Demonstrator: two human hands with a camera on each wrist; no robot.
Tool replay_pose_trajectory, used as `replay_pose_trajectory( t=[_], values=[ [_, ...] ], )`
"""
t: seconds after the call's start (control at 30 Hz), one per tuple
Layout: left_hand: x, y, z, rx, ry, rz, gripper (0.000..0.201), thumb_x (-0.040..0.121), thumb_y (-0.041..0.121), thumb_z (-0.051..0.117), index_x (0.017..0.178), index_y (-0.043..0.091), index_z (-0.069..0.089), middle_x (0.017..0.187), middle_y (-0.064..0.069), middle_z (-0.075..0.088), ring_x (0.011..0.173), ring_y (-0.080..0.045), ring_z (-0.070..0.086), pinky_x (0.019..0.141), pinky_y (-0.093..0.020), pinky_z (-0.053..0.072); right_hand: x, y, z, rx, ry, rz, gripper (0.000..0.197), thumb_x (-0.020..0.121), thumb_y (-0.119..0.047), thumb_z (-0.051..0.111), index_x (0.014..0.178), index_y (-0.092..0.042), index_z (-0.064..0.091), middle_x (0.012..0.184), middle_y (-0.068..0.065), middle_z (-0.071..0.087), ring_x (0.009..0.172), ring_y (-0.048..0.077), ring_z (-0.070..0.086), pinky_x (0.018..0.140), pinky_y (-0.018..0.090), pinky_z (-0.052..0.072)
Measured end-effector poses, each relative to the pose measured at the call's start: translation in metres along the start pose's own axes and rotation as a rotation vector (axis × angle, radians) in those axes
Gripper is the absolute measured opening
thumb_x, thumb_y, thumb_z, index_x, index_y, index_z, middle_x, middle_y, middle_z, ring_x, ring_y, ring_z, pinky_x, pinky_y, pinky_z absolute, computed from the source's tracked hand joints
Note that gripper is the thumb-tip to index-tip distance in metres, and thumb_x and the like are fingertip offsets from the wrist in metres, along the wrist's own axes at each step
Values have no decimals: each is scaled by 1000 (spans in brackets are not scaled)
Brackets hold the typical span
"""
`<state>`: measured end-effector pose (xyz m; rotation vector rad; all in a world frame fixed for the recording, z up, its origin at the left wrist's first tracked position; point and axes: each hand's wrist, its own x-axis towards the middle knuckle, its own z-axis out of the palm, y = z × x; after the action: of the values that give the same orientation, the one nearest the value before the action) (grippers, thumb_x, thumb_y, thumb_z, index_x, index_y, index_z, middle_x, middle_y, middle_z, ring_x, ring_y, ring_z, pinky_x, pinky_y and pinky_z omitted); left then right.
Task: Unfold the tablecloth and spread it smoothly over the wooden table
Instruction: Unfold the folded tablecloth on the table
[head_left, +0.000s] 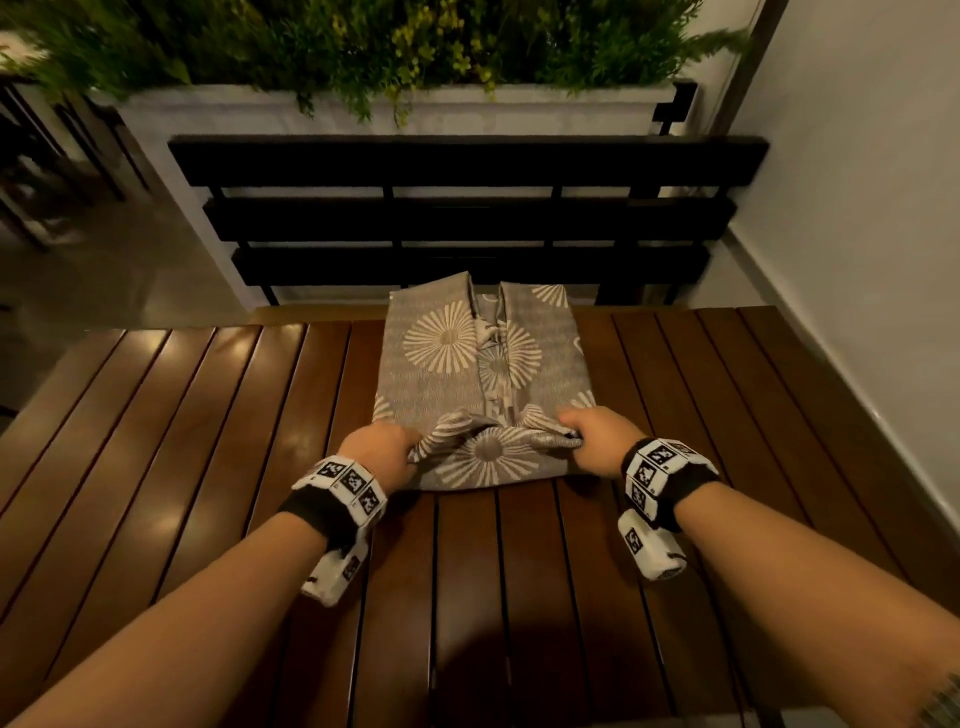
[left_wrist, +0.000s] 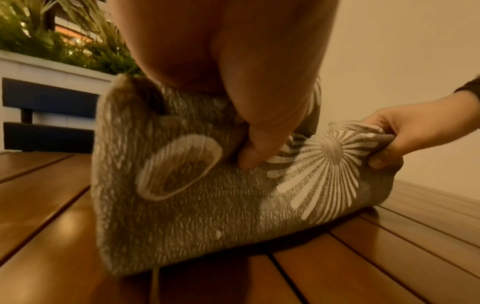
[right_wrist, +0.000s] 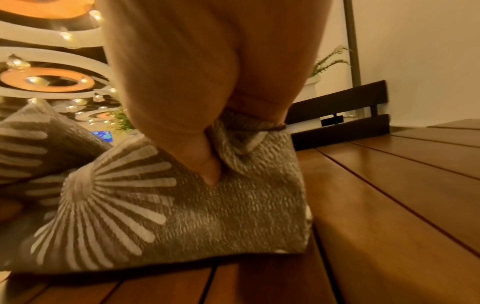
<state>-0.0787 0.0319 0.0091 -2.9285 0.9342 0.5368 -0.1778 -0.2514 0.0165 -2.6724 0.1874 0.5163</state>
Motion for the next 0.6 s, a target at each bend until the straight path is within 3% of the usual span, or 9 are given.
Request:
replay_pose_trajectory(
  t=[0.07, 0.1, 0.17, 0.23, 0.3, 0.37, 0.43, 0.5, 0.6],
  values=[
    [-16, 6, 4, 16, -23, 26, 23, 87, 28, 56, 108, 27, 67, 101, -3, 70, 97, -26, 65, 76, -34, 50, -14, 3, 4, -16, -35, -25, 41, 75, 0, 53, 110, -18, 62, 101, 6, 66, 96, 27, 63, 77, 35, 53],
    [-24, 9, 8, 17, -45, 46, 27, 88, 27, 55, 111, 30, 66, 104, -2, 70, 99, -25, 64, 79, -34, 50, -21, 4, 8, -17, -57, -41, 43, 74, 0, 52, 112, -18, 63, 101, 5, 67, 96, 26, 63, 76, 34, 53],
    [-36, 13, 19, 34, -78, 96, 35, 88, 24, 53, 119, 35, 64, 113, 0, 69, 105, -23, 63, 87, -33, 49, -33, 3, 17, -41, -114, -77, 33, 75, -1, 51, 99, -17, 66, 94, 6, 68, 91, 26, 63, 71, 33, 51],
    [-49, 19, 35, 74, -97, 121, 43, 89, 20, 51, 128, 38, 58, 122, -1, 65, 113, -23, 60, 95, -33, 47, -48, 3, 31, -113, -193, -105, 33, 76, -3, 52, 100, -20, 68, 96, 6, 68, 90, 25, 62, 70, 31, 48],
    [-65, 26, 53, 137, -176, 135, 48, 92, 18, 49, 136, 37, 50, 129, -4, 60, 119, -26, 56, 99, -36, 46, -63, 7, 51, -191, -262, -145, 46, 77, -10, 53, 117, -29, 65, 111, 2, 68, 101, 24, 62, 78, 31, 49],
    [-80, 34, 73, 182, -257, 169, 49, 92, 19, 48, 140, 30, 45, 132, -6, 57, 119, -30, 55, 99, -40, 46, -76, 10, 70, -242, -269, -225, 49, 76, -23, 56, 124, -31, 60, 118, 1, 64, 108, 25, 58, 86, 34, 49],
    [-94, 40, 89, 188, -256, 196, 52, 89, 27, 49, 140, 22, 40, 131, -7, 56, 115, -32, 56, 94, -42, 49, -84, 7, 84, -313, -248, -265, 54, 75, -47, 58, 125, -29, 58, 117, 2, 58, 109, 25, 53, 89, 39, 46],
    [-101, 44, 94, 135, -200, 192, 61, 85, 43, 49, 141, 22, 35, 128, -7, 55, 111, -33, 58, 89, -42, 51, -86, 2, 90, -387, -238, -213, 66, 71, -67, 55, 124, -27, 56, 116, 1, 53, 110, 24, 46, 94, 43, 41],
    [-103, 51, 92, 40, -143, 210, 80, 81, 64, 47, 148, 35, 15, 125, -4, 56, 105, -29, 61, 85, -39, 53, -80, -11, 94, -379, -222, -110, 64, 70, -71, 57, 111, -22, 56, 113, 3, 51, 110, 25, 45, 89, 40, 39]
  ],
)
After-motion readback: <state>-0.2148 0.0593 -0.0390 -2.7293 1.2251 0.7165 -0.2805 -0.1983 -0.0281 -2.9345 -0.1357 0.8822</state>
